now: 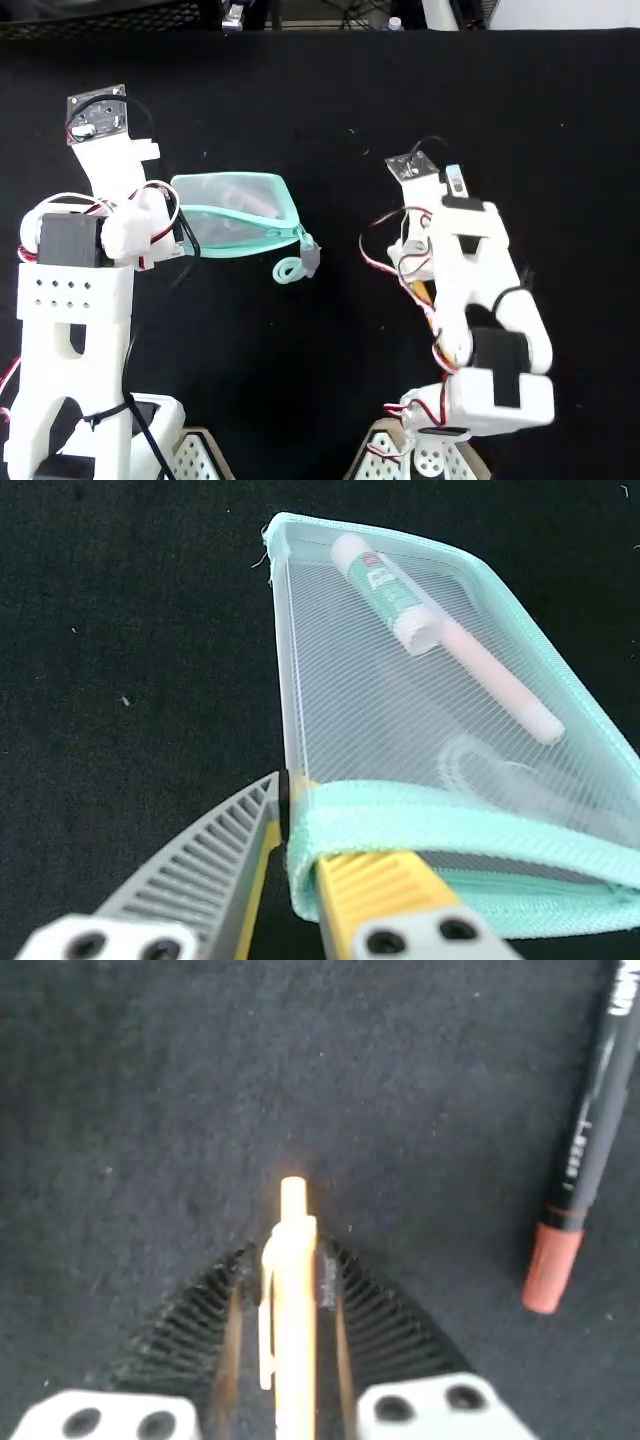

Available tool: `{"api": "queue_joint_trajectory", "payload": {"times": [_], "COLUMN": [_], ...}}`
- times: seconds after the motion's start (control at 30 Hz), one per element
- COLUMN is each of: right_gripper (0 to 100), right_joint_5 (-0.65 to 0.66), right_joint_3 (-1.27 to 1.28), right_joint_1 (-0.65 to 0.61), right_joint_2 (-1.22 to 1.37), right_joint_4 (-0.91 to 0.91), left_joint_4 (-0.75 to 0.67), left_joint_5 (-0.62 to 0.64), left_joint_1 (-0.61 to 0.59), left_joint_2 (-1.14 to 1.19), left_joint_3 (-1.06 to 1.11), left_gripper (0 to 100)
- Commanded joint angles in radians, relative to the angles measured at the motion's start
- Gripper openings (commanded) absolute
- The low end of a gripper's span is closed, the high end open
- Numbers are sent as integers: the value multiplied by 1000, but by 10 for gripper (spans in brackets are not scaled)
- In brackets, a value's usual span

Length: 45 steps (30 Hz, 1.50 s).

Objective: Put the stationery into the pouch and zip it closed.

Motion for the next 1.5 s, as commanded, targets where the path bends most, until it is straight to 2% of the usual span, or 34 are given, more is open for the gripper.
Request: {"api": "queue_joint_trajectory", "payload": {"times": [0.0,0.17,0.37,0.67,0.87,1.1,1.23,1.47], "right_gripper": [153,114,139,141,144,138,18,12], "right_joint_5": [52,75,78,169,173,172,173,175], "right_joint_3": [-51,-51,-104,-111,-111,-171,-193,-151], "right_joint_1": [6,6,5,6,6,12,12,12], "right_joint_2": [16,16,25,25,28,193,223,54], "right_joint_4": [-9,-6,52,163,158,144,112,110], "left_joint_4": [-28,-28,-28,-28,-28,-28,-28,-28], "left_joint_5": [-9,-9,-9,-9,-9,-9,-9,-9], "left_joint_1": [-7,-7,-7,-7,-7,-7,-7,-7], "left_joint_2": [-15,-15,-15,-15,-15,-15,-15,-15], "left_joint_3": [-2,-2,-2,-2,-2,-2,-2,-2], "left_gripper": [30,30,30,30,30,30,30,30]}}
